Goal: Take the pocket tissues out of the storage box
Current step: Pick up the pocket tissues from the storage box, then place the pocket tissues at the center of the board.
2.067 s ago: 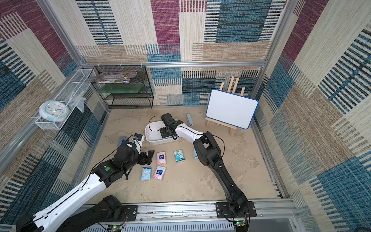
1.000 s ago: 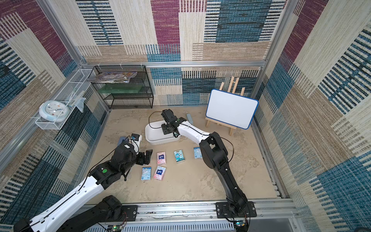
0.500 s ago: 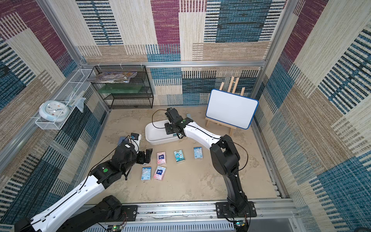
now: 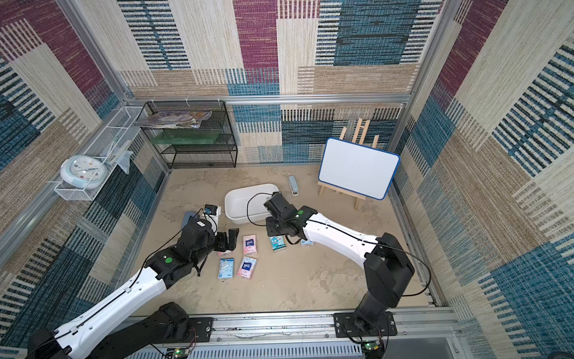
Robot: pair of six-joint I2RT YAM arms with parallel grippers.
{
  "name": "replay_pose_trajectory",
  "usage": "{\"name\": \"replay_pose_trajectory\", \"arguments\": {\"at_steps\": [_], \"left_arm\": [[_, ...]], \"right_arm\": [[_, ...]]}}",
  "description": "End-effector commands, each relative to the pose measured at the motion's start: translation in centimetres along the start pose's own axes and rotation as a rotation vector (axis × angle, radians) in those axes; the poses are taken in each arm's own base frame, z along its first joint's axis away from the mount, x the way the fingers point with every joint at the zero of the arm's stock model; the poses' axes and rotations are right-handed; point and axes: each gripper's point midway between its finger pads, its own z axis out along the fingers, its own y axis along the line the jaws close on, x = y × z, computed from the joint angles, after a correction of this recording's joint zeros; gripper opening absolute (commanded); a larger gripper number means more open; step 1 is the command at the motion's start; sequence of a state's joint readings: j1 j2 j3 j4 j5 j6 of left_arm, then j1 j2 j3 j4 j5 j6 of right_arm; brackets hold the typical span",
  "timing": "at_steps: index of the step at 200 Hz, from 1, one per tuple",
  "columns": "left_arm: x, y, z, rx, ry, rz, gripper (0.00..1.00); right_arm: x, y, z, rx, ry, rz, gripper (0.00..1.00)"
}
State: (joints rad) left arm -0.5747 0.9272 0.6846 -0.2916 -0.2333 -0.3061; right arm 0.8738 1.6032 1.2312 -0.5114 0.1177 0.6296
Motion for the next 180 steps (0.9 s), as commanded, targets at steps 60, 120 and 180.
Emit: {"name": "replay_pose_trajectory", "arguments": {"at_steps": [60,120,180], "left_arm": [[0.3,-0.1,0.3,0.011,-0.001,-0.013,1.00],[1.1,0.4,0.1,-0.005,0.015,-0.011,1.00],[1.3,0.5,0.1,-0.010,0.020,-0.010,1.00]], "right_arm": [[10.1,-0.9,0.7,0.004,0.222,0.150,0.47],[12.5,-1.5,3.3,0.035,0.309,0.147,0.48],[14.5,-1.9,4.3,0.045,0.388,0.144,0.50]]}}
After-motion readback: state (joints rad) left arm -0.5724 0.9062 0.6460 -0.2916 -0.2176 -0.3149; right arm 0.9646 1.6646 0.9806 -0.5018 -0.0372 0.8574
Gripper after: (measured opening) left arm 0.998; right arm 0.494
